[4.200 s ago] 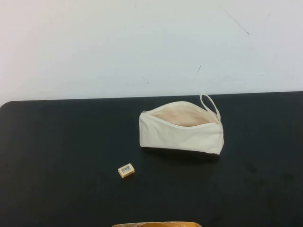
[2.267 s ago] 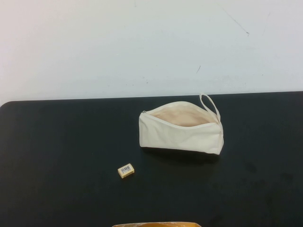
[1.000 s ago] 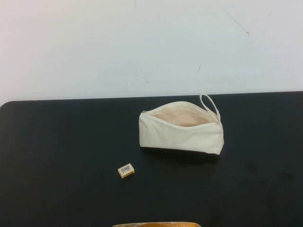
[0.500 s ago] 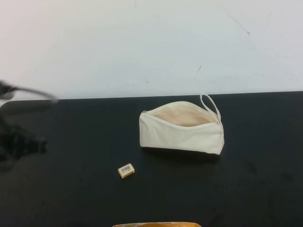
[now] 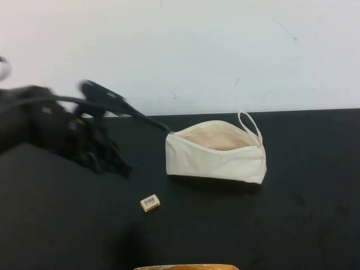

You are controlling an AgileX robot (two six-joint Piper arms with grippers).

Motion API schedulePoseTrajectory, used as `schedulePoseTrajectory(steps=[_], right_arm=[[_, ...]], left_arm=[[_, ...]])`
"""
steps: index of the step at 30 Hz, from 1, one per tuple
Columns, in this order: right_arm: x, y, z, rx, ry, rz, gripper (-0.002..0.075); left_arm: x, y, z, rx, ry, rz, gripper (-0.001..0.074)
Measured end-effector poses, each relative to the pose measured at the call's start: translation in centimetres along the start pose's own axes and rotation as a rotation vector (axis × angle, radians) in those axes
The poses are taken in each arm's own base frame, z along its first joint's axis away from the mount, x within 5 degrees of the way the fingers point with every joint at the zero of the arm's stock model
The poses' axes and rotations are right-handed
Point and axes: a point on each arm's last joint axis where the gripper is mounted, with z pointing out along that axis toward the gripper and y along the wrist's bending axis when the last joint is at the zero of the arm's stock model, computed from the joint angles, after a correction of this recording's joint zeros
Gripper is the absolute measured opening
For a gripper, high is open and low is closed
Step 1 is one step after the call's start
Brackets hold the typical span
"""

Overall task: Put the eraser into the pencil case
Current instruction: Pick up the eraser from the table

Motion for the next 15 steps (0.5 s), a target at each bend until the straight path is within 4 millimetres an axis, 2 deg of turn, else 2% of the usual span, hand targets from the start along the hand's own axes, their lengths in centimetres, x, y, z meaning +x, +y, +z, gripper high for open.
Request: schedulePoseTrajectory(steps=[3,7,9,11,15], right_arm=[[0.0,0.0,0.0,0.000,0.000,0.000,0.0000],[0.0,0.0,0.0,0.000,0.000,0.000,0.0000],[0.0,0.0,0.0,0.000,0.000,0.000,0.0000],[0.0,0.0,0.0,0.000,0.000,0.000,0.0000],[0.0,0.0,0.0,0.000,0.000,0.000,0.0000]], left_arm=[[-0.1,-1.6,2.2,0.028,0.054,0.070,0.0153],[0.3,-3.1,5.0,0.054,0.106,0.141,0.0381],[0.5,-3.7,6.3,0.059,0.120,0.165,0.0466],[0.7,-4.2,7.6,0.060,0.125,0.184,0.0503],[1.3,-5.0,9.8,0.063,0.145,0.218,0.0519]])
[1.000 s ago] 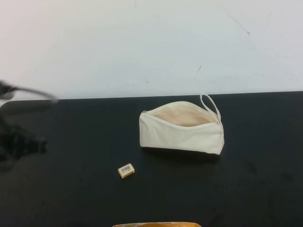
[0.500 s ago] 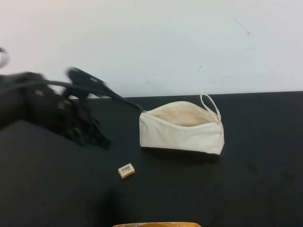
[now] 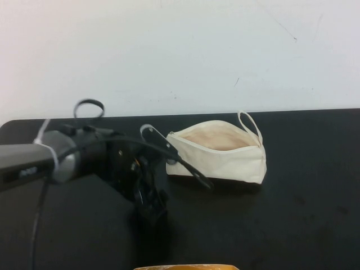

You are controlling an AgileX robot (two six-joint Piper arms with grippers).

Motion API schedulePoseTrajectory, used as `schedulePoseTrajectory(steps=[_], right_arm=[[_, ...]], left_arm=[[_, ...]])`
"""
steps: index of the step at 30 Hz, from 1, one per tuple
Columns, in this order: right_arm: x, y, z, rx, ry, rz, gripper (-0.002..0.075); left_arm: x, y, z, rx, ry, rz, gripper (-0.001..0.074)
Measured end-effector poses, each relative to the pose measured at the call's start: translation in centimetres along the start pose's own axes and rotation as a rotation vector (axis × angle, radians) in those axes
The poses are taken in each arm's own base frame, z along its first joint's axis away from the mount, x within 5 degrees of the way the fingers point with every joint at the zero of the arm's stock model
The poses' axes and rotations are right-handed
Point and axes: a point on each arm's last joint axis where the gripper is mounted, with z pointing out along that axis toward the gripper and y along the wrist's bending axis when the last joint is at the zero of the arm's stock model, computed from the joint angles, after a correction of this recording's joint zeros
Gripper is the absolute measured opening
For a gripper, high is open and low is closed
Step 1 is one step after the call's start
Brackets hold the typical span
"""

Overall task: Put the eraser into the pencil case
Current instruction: Pick up the eraser from the table, then place the eraser on the pencil case

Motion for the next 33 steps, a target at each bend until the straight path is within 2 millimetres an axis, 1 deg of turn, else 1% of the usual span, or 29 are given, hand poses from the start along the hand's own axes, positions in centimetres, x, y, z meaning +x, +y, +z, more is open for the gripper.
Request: schedulePoseTrajectory(steps=[2,3,6,9,11,15,18,20,22,27,29,31,33], right_arm=[[0.0,0.0,0.0,0.000,0.000,0.000,0.0000],[0.0,0.0,0.0,0.000,0.000,0.000,0.0000],[0.0,0.0,0.0,0.000,0.000,0.000,0.0000],[0.0,0.0,0.0,0.000,0.000,0.000,0.0000],[0.0,0.0,0.0,0.000,0.000,0.000,0.0000],[0.0,0.0,0.0,0.000,0.000,0.000,0.0000],[0.0,0.0,0.0,0.000,0.000,0.000,0.0000],[0.0,0.0,0.0,0.000,0.000,0.000,0.0000],[0.0,0.0,0.0,0.000,0.000,0.000,0.0000],[0.0,0.0,0.0,0.000,0.000,0.000,0.0000],[0.0,0.0,0.0,0.000,0.000,0.000,0.0000],[0.0,0.0,0.0,0.000,0.000,0.000,0.0000],[0.0,0.0,0.0,0.000,0.000,0.000,0.0000]], left_arm=[[0.2,-0.2,0.9,0.007,0.020,0.008,0.0509],[0.1,-0.2,1.0,0.004,0.015,0.007,0.0498],[0.0,-0.1,1.1,0.000,0.012,0.001,0.0419],[0.0,-0.1,1.2,0.000,0.012,-0.015,0.0295],[-0.1,-0.1,1.2,0.006,0.020,-0.028,0.0187],[-0.6,0.0,0.8,0.028,0.056,-0.043,0.0186],[-1.5,0.2,-0.1,0.047,0.082,-0.057,0.0186],[-2.3,0.5,-1.1,0.058,0.103,-0.047,0.0186],[-3.3,0.7,-2.6,0.070,0.124,-0.038,0.0186],[-6.4,1.3,-7.6,0.088,0.120,0.001,0.0186],[-8.1,1.5,-9.5,0.088,0.037,0.013,0.0186],[-9.7,1.7,-10.6,0.088,-0.085,-0.001,0.0186],[-11.3,1.6,-11.4,0.107,-0.241,-0.057,0.0186]])
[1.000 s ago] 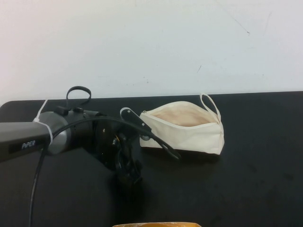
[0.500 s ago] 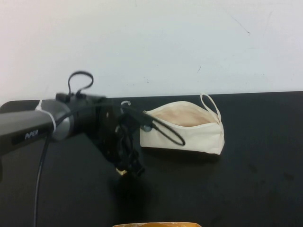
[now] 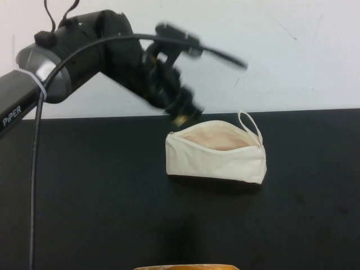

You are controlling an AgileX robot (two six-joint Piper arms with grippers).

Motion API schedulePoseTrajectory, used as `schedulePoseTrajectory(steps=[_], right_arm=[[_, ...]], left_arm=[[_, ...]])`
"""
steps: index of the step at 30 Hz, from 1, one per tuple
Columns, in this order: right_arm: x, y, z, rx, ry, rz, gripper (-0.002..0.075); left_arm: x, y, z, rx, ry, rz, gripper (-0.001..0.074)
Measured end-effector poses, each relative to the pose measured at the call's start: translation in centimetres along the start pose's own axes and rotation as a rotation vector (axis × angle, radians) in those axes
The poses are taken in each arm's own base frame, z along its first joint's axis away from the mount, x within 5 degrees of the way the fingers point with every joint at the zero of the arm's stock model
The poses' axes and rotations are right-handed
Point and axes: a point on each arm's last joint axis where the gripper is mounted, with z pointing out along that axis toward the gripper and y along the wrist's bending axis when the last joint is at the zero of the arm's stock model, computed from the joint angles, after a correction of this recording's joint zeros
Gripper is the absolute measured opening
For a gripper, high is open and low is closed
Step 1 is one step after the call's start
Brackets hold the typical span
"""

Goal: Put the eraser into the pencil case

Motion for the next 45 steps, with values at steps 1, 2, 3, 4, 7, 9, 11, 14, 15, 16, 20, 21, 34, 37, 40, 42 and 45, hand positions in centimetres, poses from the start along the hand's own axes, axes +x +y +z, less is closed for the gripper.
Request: schedulePoseTrajectory(steps=[1,2,3,4,7,9,11,14,15,16,20,21,34,37,40,42,45], right_arm=[[0.0,0.0,0.0,0.000,0.000,0.000,0.0000],[0.0,0.0,0.0,0.000,0.000,0.000,0.0000],[0.0,0.0,0.0,0.000,0.000,0.000,0.0000],[0.0,0.0,0.0,0.000,0.000,0.000,0.0000],[0.0,0.0,0.0,0.000,0.000,0.000,0.0000],[0.0,0.0,0.0,0.000,0.000,0.000,0.0000],[0.0,0.0,0.0,0.000,0.000,0.000,0.0000],[0.0,0.0,0.0,0.000,0.000,0.000,0.0000],[0.0,0.0,0.0,0.000,0.000,0.000,0.0000],[0.0,0.0,0.0,0.000,0.000,0.000,0.0000],[0.0,0.0,0.0,0.000,0.000,0.000,0.0000],[0.0,0.0,0.0,0.000,0.000,0.000,0.0000],[0.0,0.0,0.0,0.000,0.000,0.000,0.0000],[0.0,0.0,0.0,0.000,0.000,0.000,0.0000],[0.0,0.0,0.0,0.000,0.000,0.000,0.0000],[0.0,0.0,0.0,0.000,0.000,0.000,0.0000],[0.0,0.0,0.0,0.000,0.000,0.000,0.0000]], left_arm=[[-0.9,0.0,0.0,0.010,-0.101,-0.039,0.0186],[-1.5,0.0,0.2,0.017,-0.162,-0.065,0.0186],[-2.1,0.0,0.3,0.016,-0.228,-0.080,0.0186],[-2.5,0.1,0.6,0.022,-0.280,-0.097,0.0186],[-2.6,0.3,1.9,0.040,-0.325,-0.092,0.0186],[-2.1,0.4,3.2,0.049,-0.297,-0.046,0.0186],[-1.7,0.5,4.2,0.059,-0.269,-0.021,0.0186],[-1.4,0.4,5.0,0.063,-0.247,0.000,0.0190],[-1.4,0.4,5.0,0.059,-0.243,0.006,0.0213],[-1.3,0.4,5.0,0.056,-0.241,0.011,0.0244],[-1.1,0.3,5.1,0.042,-0.210,0.056,0.0440],[-1.0,0.4,5.1,0.030,-0.194,0.079,0.0466],[-2.4,-1.1,-8.0,-0.192,-0.179,0.294,0.0022],[-2.5,-2.4,-12.4,-0.195,-0.232,0.286,0.0007],[-2.2,-3.7,-16.5,-0.207,-0.285,0.293,0.0003],[-1.9,-4.5,-18.9,-0.214,-0.322,0.301,0.0001],[-1.6,-5.5,-21.2,-0.203,-0.375,0.296,0.0000]])
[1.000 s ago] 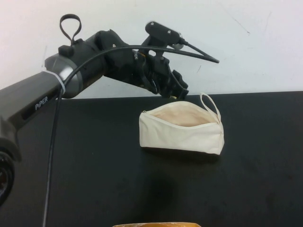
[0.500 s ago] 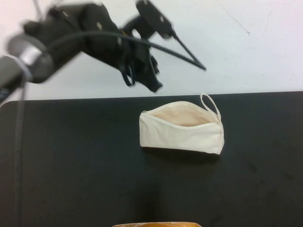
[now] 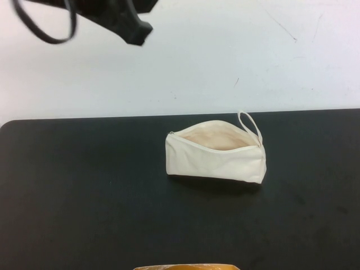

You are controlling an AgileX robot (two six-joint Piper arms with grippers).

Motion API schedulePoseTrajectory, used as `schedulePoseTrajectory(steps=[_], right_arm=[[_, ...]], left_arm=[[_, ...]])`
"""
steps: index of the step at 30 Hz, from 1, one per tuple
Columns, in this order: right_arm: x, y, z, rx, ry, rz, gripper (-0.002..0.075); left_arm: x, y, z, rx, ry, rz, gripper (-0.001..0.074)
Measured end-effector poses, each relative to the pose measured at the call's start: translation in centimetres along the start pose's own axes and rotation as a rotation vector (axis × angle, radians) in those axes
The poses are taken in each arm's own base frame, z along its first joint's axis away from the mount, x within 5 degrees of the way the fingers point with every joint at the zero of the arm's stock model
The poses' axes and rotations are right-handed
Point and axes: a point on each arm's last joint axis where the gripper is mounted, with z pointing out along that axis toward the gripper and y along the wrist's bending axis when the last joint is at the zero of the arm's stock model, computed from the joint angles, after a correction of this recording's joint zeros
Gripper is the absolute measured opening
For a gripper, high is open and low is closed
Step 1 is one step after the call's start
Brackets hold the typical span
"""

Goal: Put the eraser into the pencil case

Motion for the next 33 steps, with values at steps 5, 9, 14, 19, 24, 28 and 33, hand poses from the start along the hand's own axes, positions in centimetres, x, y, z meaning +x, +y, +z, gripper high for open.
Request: schedulePoseTrajectory(steps=[5,9,14,19,24,28,33], right_arm=[[0.0,0.0,0.0,0.000,0.000,0.000,0.0000],[0.0,0.0,0.0,0.000,0.000,0.000,0.0000],[0.0,0.0,0.0,0.000,0.000,0.000,0.0000],[0.0,0.0,0.0,0.000,0.000,0.000,0.0000],[0.0,0.0,0.0,0.000,0.000,0.000,0.0000],[0.0,0.0,0.0,0.000,0.000,0.000,0.0000],[0.0,0.0,0.0,0.000,0.000,0.000,0.0000]], left_arm=[[-0.4,-0.3,-0.7,0.016,-0.030,-0.019,0.0000],[-0.2,-0.3,-0.2,0.025,-0.015,-0.017,0.0000],[0.0,-0.4,-2.1,0.008,0.013,0.012,0.0000],[-0.5,-1.7,-8.5,-0.002,-0.036,-0.080,0.0000],[0.5,-3.7,-14.5,-0.026,-0.074,-0.126,0.0000],[3.4,-5.1,-15.9,-0.077,-0.089,-0.127,-0.0001],[10.0,-7.1,-15.0,-0.185,-0.078,-0.155,-0.0001]])
